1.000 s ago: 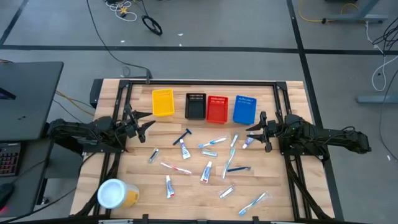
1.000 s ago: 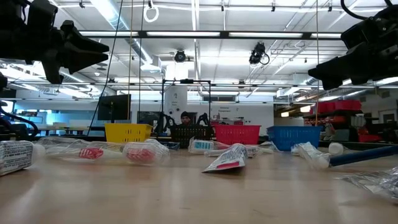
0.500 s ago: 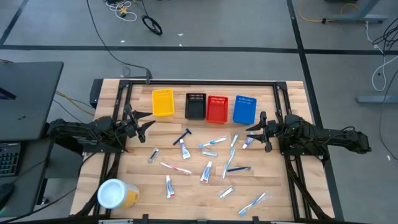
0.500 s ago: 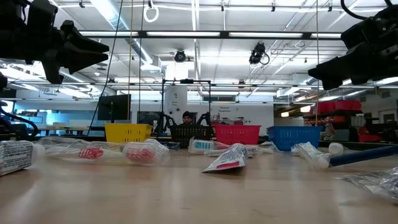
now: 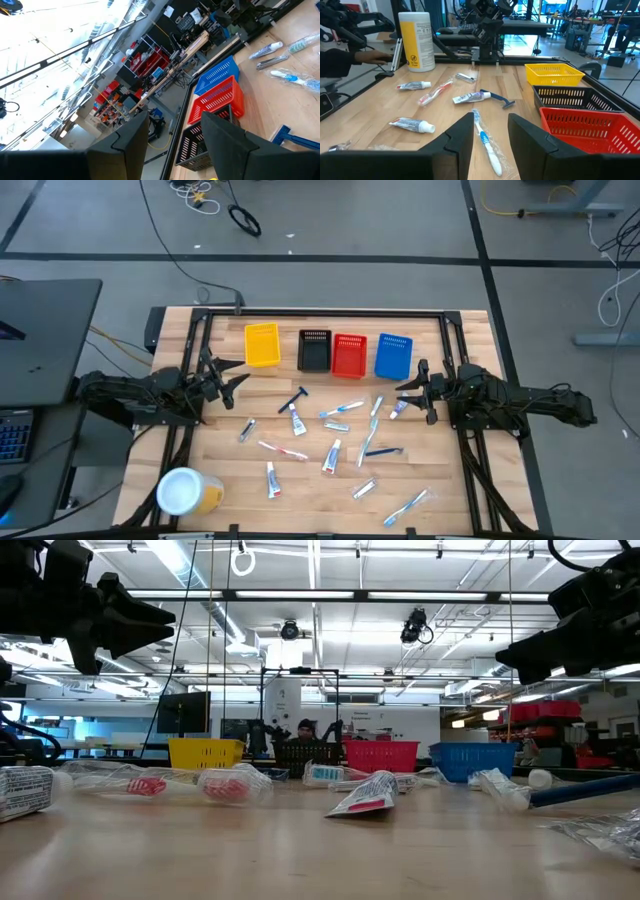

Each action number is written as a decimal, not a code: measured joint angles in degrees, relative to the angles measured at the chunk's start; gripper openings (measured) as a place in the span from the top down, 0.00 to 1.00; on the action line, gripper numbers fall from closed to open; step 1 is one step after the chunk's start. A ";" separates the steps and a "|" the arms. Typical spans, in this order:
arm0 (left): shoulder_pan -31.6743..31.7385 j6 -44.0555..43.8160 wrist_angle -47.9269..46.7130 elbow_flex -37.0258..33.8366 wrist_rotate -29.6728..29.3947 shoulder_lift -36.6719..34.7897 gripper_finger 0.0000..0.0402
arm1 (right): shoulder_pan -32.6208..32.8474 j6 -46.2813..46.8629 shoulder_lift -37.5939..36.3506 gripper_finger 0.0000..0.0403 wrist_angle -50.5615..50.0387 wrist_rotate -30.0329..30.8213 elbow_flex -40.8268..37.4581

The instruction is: Pick & Place Travel size toiletries

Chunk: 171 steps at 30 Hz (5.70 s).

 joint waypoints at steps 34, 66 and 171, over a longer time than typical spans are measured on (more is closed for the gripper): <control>0.00 0.00 0.00 0.00 0.00 0.00 0.53 | 0.01 13.92 0.14 0.68 0.02 -0.02 0.00; 0.00 -2.84 0.02 0.00 0.45 0.00 0.53 | 0.01 13.92 0.14 0.68 0.02 0.00 0.00; -0.02 -77.82 16.33 20.06 10.21 87.68 0.56 | -0.05 22.45 3.54 0.68 6.25 40.52 0.02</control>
